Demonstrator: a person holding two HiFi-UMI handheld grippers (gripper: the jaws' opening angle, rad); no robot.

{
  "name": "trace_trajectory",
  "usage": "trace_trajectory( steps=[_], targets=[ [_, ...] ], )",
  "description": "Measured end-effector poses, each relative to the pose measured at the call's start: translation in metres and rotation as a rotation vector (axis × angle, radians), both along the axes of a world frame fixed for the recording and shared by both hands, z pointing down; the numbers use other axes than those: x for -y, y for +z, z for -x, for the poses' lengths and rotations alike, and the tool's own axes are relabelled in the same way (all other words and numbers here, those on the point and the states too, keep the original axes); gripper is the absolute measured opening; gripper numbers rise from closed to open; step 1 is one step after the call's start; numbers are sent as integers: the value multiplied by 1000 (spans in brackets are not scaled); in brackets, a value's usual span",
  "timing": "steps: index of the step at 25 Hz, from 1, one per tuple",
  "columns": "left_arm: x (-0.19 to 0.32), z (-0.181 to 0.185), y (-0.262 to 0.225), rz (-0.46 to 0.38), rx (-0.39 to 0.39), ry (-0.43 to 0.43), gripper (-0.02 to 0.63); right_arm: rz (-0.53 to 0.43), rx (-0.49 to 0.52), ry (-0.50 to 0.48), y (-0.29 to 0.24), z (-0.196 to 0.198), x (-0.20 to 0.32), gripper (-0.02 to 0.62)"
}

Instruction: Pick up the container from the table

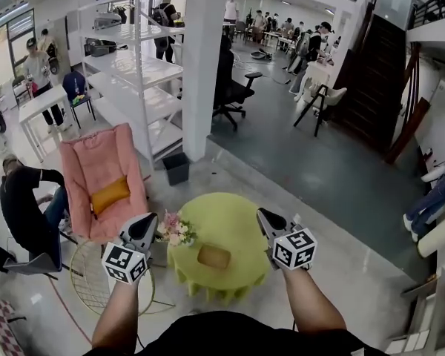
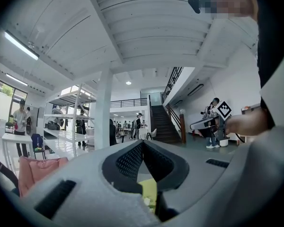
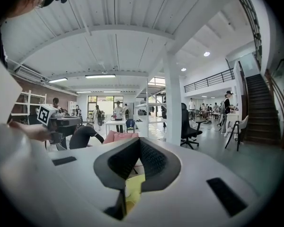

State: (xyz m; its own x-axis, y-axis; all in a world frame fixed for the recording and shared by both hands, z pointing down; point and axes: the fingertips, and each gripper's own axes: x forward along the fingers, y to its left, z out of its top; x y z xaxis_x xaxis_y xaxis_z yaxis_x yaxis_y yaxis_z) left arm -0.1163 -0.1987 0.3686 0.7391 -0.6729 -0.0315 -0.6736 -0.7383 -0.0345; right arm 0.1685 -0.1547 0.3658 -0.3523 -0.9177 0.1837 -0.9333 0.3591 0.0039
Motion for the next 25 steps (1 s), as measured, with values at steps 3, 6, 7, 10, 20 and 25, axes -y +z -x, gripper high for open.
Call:
trace_trajectory(
  steps=[3, 6, 7, 10, 20, 25],
  targets=[
    [19, 7, 7, 13, 6, 4, 17, 2, -3, 8, 5, 10, 18, 8],
    [36, 14, 12, 13, 2, 19, 17, -5, -2, 20, 9, 20, 35, 8],
    [40, 16, 13, 13, 1, 23, 17, -4, -1, 23, 9, 23, 40, 8],
    [54, 21, 12, 14, 0, 34, 17, 1, 2, 33, 8, 28, 50, 8],
    [76, 14, 7, 12, -22, 90, 17, -9, -22, 87, -7, 24, 60, 8],
    [79, 0, 3, 12, -47, 103, 17, -3, -60, 90, -16, 16, 53, 8]
  ],
)
